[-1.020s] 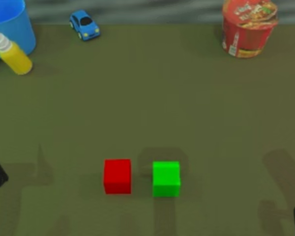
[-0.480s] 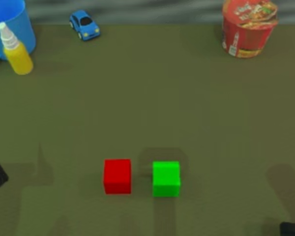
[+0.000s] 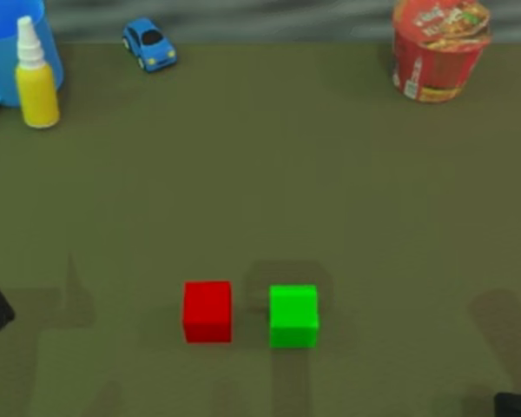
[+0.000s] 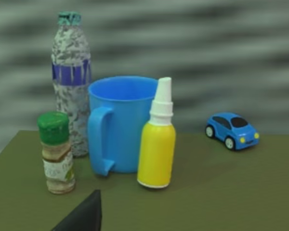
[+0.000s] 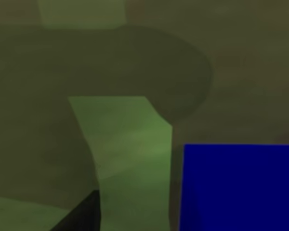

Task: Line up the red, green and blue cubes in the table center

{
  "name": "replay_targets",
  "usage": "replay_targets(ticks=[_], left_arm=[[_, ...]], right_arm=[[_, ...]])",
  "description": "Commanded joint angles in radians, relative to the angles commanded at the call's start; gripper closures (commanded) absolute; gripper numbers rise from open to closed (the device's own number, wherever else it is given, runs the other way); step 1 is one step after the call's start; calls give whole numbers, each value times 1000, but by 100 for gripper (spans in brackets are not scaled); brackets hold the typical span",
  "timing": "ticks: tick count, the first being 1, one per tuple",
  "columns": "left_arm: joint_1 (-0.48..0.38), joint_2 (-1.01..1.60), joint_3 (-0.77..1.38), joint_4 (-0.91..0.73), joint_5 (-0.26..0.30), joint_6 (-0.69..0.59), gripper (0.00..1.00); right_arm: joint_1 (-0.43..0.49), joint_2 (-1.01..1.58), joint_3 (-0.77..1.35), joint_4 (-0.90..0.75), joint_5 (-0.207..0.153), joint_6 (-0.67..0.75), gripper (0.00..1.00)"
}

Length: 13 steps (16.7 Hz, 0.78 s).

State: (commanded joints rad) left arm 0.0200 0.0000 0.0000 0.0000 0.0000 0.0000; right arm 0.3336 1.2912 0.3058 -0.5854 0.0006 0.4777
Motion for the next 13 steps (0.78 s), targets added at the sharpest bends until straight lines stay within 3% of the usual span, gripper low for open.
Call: replay_targets(ticks=[10,13], left_arm=[[0,0,0,0,0,0,0],[0,0,0,0,0,0,0]], right_arm=[[0,0,0,0,0,0,98],[0,0,0,0,0,0,100]])
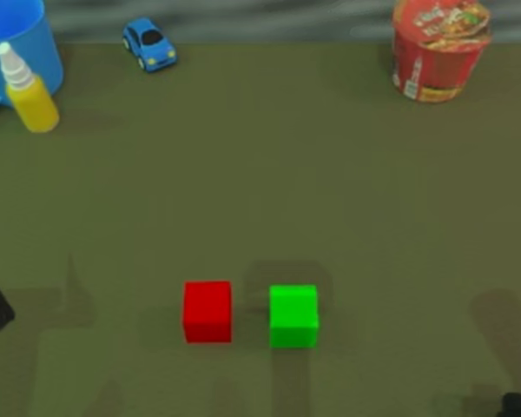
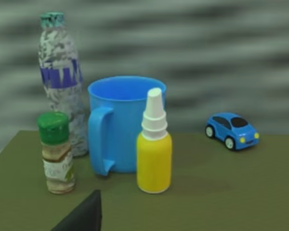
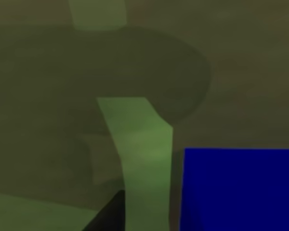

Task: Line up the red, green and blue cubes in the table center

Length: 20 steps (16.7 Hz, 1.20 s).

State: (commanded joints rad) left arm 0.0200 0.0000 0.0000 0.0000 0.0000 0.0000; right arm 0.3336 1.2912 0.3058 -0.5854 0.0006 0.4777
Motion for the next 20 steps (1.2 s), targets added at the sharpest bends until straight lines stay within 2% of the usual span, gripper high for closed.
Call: replay_targets(ticks=[5,10,16,20], left_arm=[[0,0,0,0,0,0,0],[0,0,0,0,0,0,0],[0,0,0,0,0,0,0],[0,0,0,0,0,0,0]], right_arm=[[0,0,0,0,0,0,100],[6,-68,82,-132,7,-7,100],[8,-193,220,-410,9,-12,100],[6,-227,249,-459,10,-14,100]])
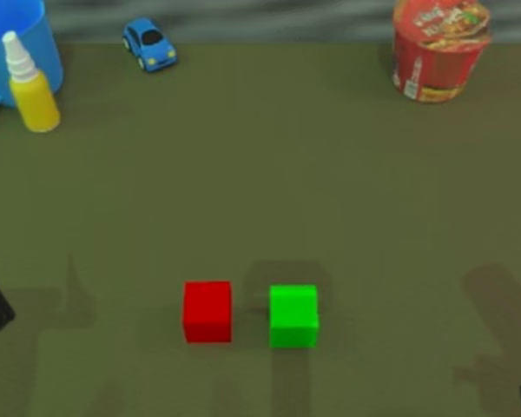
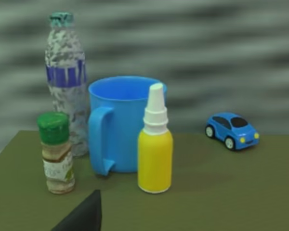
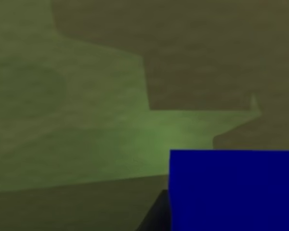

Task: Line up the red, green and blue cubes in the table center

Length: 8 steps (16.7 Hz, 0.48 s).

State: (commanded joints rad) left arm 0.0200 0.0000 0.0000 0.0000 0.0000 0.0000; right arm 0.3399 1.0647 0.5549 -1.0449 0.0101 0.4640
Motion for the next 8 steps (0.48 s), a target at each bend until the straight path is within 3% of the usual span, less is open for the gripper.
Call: replay_targets(ticks=[4,8], left_arm=[[0,0,0,0,0,0,0],[0,0,0,0,0,0,0]], right_arm=[[2,9,3,2,-1,-8,100],[30,76,75,-15,-2,-149,100]])
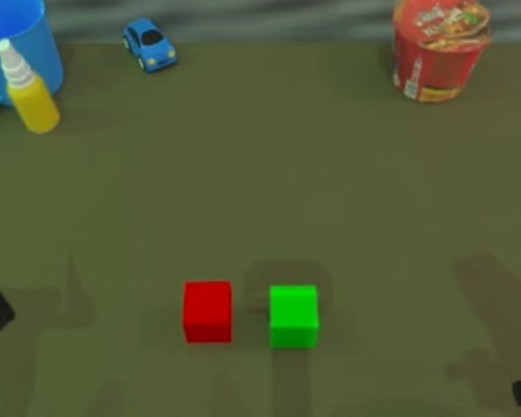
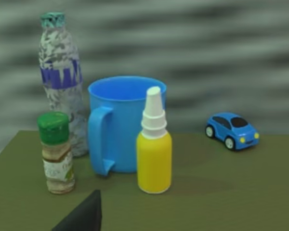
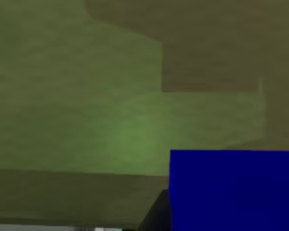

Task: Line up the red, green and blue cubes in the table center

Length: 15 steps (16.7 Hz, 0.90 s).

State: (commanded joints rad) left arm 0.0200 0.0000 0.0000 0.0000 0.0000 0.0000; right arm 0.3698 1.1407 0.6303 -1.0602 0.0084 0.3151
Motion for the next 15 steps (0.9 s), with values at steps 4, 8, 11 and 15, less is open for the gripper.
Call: replay_targets(ticks=[4,8,11,15], left_arm=[[0,0,0,0,0,0,0],[0,0,0,0,0,0,0],[0,0,0,0,0,0,0],[0,0,0,0,0,0,0]], right_arm=[[53,132,121,-34,-2,-312,100],[117,293,260,-68,-5,-785,100],[164,412,367,-84,-8,-1213,100],[223,563,510,-94,-12,-1781,100]])
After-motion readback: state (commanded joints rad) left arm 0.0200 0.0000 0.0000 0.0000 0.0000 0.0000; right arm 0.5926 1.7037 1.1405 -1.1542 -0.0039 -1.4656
